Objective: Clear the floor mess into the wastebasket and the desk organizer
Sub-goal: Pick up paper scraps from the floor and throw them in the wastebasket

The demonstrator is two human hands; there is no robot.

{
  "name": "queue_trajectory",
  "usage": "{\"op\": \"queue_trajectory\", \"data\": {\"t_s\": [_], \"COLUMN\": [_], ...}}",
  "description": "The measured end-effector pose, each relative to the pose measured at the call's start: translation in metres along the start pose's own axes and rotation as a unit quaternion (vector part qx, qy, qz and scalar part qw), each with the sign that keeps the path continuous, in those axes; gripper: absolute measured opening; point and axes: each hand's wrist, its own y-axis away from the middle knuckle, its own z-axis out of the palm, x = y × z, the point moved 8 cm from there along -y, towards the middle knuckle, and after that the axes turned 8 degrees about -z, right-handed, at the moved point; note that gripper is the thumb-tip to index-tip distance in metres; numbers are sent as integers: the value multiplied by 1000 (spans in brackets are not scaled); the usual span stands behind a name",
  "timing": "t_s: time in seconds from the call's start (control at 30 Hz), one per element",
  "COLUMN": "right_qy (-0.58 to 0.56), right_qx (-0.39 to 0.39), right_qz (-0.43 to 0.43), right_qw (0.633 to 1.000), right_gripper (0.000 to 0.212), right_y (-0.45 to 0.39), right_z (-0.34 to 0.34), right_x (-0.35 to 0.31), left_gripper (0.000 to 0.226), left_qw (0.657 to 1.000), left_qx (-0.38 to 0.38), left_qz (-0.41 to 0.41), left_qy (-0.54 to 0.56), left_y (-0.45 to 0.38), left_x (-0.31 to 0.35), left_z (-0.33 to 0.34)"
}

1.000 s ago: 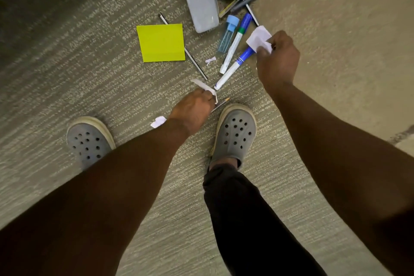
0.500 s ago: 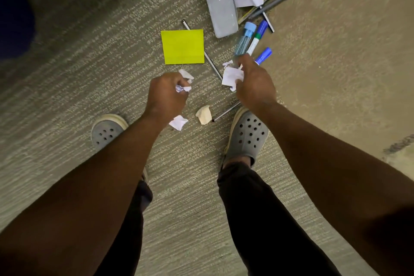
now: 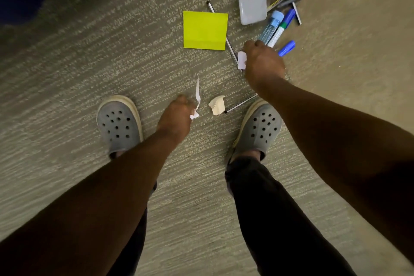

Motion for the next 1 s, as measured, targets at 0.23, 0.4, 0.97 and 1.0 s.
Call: {"op": "queue_trajectory", "data": {"t_s": [0.23,0.4,0.97,1.0], "right_qy": [-33,-214,-724,-723], "right_qx": [-19,20,90,121], "right_qz": [-3,79,167,123], "right_qw": [999,973,663,669], "right_gripper": [30,20,11,12], "right_y": [-5,15,76,66], "right_z": [4,3,-144,-182], "right_x": [4,14,-170,-192], "left_gripper": [47,14,21,19], "left_qw": [998,979,903,889], "left_qx": [37,92,318,353], "left_qz": [33,-42,-102,-93], "left_qy": [-25,175,271,276], "left_y": [-3,1,135,150], "left_x": [12,-7,-22,-29], "left_z": [12,-19,-293,-325]}}
